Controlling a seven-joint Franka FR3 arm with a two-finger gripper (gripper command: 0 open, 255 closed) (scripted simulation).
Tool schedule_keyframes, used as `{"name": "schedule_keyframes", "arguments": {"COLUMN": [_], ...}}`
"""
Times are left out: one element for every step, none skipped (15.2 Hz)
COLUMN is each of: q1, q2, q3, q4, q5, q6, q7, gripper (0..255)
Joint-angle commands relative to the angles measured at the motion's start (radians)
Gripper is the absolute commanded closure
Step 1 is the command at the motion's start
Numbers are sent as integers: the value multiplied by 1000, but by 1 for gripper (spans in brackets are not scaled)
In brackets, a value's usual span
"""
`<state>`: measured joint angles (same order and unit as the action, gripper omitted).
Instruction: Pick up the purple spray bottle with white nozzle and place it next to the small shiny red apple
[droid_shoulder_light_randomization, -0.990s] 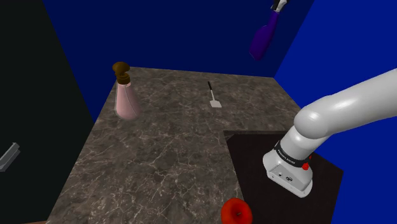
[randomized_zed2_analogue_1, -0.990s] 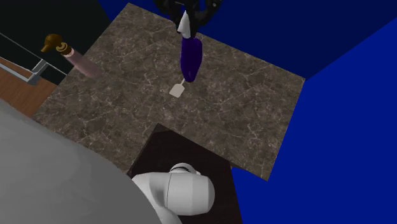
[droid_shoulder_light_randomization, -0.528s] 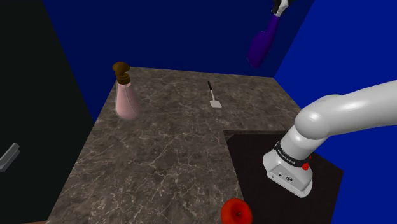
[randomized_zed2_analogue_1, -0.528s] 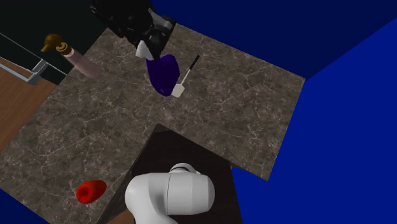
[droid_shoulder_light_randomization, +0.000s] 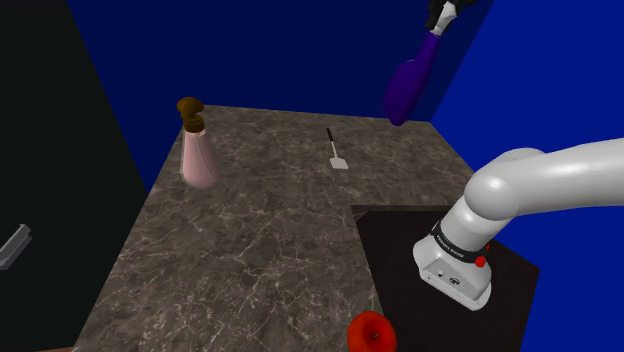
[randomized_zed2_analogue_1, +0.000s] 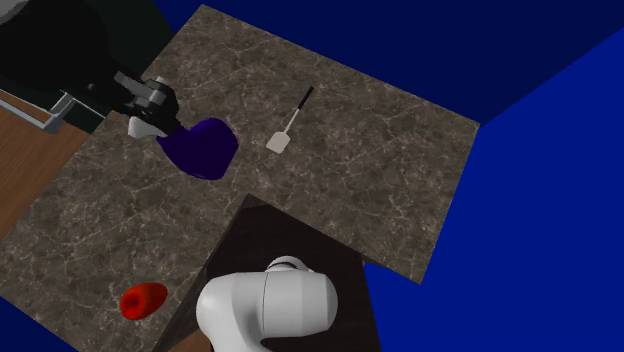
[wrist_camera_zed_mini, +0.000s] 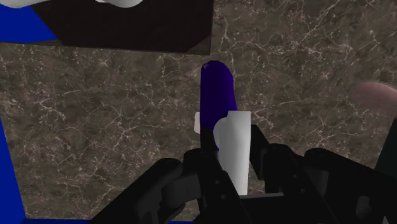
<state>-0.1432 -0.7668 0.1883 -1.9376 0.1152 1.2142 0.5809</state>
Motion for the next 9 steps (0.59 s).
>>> {"name": "schedule_keyframes", "arguments": {"q1": [7, 10, 12, 15, 17, 19, 20, 22, 22], "q2": [-19, -28, -36, -43, -49, -54, -59, -62, -65], "q3": [41, 60, 79, 99, 118, 138, 159, 179, 200], "q4": [5, 6, 9, 12, 16, 22, 28, 36, 44], "q5": [33, 49, 65, 82, 99, 116, 133, 150, 167], "q6": [-19, -26, -33, -40, -46, -53, -59, -64, -70], "q7": [50, 73, 96, 119, 142, 166, 190, 214, 238], "gripper": [255, 255, 255, 255, 255, 255, 255, 255, 255]}}
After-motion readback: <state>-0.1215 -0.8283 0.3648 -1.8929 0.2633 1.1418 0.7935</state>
